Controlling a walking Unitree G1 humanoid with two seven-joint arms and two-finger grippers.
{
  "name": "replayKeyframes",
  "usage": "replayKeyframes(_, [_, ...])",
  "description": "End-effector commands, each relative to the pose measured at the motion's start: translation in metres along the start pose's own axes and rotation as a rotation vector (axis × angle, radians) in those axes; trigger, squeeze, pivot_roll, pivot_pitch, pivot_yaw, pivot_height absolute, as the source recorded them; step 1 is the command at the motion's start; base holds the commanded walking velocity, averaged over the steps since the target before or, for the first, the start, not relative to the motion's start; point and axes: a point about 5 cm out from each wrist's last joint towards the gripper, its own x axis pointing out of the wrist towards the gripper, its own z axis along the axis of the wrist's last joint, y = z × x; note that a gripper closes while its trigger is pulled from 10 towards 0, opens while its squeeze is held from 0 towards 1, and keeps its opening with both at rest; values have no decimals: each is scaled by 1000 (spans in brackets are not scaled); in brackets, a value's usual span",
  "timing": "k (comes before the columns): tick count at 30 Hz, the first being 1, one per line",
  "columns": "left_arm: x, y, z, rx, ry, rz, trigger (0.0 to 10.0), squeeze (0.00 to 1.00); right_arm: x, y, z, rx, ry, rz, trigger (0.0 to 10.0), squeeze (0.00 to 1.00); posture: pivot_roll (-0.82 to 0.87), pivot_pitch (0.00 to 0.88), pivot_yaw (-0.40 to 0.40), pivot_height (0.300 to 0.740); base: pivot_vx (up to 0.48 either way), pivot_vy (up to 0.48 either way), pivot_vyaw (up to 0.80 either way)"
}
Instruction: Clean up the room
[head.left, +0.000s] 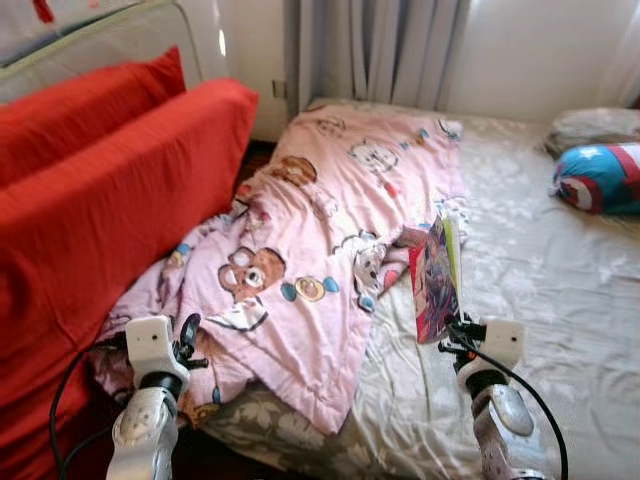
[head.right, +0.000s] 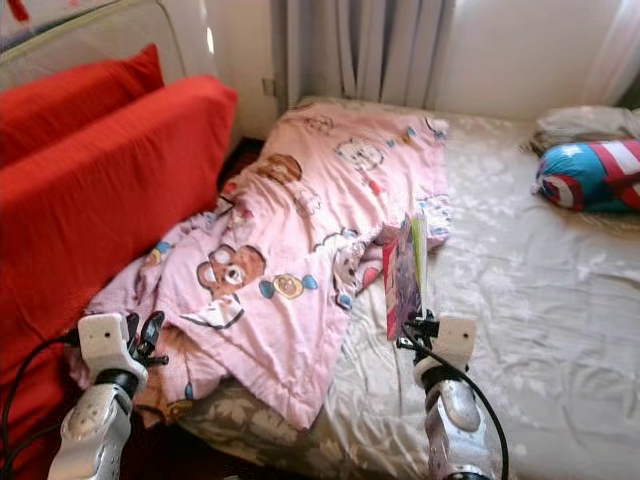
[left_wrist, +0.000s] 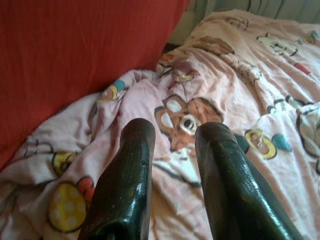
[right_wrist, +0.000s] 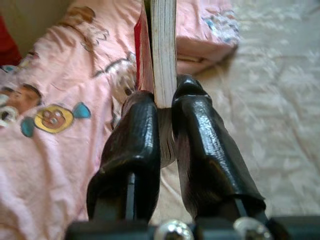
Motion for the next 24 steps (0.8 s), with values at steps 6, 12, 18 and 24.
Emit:
replayKeyframes(6, [1, -5, -4, 0, 10, -15, 10000, 0, 4, -2, 12, -11, -47, 2, 10000, 0, 59, 0, -55, 740, 0, 0, 0])
replayKeyframes(12, [0, -10, -2, -5, 1, -36, 10000, 0, -3, -5, 5, -38, -34, 24, 10000, 0, 65, 0, -47, 740, 0, 0, 0])
replayKeyframes(18, [-1, -5, -4, 5, 4, -20, 10000, 0, -6, -15, 0, -8, -8, -72, 10000, 0, 51, 0, -40, 740, 0, 0, -81])
replayKeyframes(24, [2, -5, -2, 15, -2, -24, 10000, 0, -8, -11, -4, 9, -1, -66, 10000, 0, 45, 0, -31, 740, 0, -89, -725])
